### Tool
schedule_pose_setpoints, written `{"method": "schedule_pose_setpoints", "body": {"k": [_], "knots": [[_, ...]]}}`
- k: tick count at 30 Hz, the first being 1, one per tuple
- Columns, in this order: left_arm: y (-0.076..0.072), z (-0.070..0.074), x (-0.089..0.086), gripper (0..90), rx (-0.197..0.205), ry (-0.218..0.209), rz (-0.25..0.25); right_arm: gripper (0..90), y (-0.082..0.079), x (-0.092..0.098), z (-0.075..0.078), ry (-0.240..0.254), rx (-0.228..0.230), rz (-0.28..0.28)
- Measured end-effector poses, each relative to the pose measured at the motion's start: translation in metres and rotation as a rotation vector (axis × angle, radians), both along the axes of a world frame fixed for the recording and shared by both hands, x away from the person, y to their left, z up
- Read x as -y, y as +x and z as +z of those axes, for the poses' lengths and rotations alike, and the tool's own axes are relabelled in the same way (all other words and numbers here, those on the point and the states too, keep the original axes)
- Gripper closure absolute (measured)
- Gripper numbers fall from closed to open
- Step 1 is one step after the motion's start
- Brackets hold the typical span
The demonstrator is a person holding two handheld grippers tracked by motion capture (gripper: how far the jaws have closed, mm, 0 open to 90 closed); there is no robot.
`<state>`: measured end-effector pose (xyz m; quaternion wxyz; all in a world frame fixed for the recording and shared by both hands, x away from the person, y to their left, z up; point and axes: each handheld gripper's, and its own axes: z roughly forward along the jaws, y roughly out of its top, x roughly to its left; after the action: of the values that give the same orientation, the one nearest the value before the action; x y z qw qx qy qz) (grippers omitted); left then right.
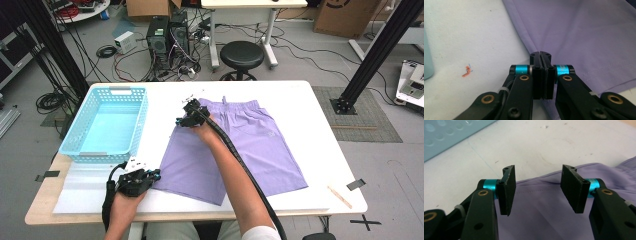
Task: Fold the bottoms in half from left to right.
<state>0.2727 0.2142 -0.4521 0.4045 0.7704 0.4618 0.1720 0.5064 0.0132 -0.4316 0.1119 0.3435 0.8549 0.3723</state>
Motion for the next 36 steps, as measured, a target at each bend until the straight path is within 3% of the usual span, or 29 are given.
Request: {"method": "schedule_pose_setpoints", "body": {"k": [6, 9, 16, 24, 28, 32, 36], "knots": [[-0.001, 0.0, 0.0, 88.5, 0.001, -0.001, -0.001, 56.5, 0.004, -0.014, -0.012, -0.053, -0.022, -0.005], [-0.001, 0.0, -0.001, 88.5, 0.001, -0.002, 0.0, 67.2, 0.003, -0.017, -0.012, -0.069, -0.002, -0.014], [-0.001, 0.0, 0.0, 88.5, 0.0, -0.002, 0.003, 89.0, -0.001, -0.022, -0.011, -0.075, -0.002, 0.017], [-0.003, 0.004, -0.004, 88.5, 0.014, -0.022, 0.007, 90.0, -0.002, -0.022, -0.009, -0.045, -0.001, 0.017], [-0.005, 0.008, -0.004, 88.5, 0.024, -0.062, 0.006, 90.0, -0.002, -0.02, -0.003, -0.019, 0.007, 0.023], [-0.007, 0.015, 0.001, 88.5, 0.041, -0.12, -0.024, 90.0, -0.002, -0.014, 0.005, 0.0, 0.01, 0.028], [-0.006, 0.022, 0.009, 88.5, 0.086, -0.154, -0.073, 90.0, -0.004, -0.005, 0.017, 0.016, 0.023, 0.032]]}}
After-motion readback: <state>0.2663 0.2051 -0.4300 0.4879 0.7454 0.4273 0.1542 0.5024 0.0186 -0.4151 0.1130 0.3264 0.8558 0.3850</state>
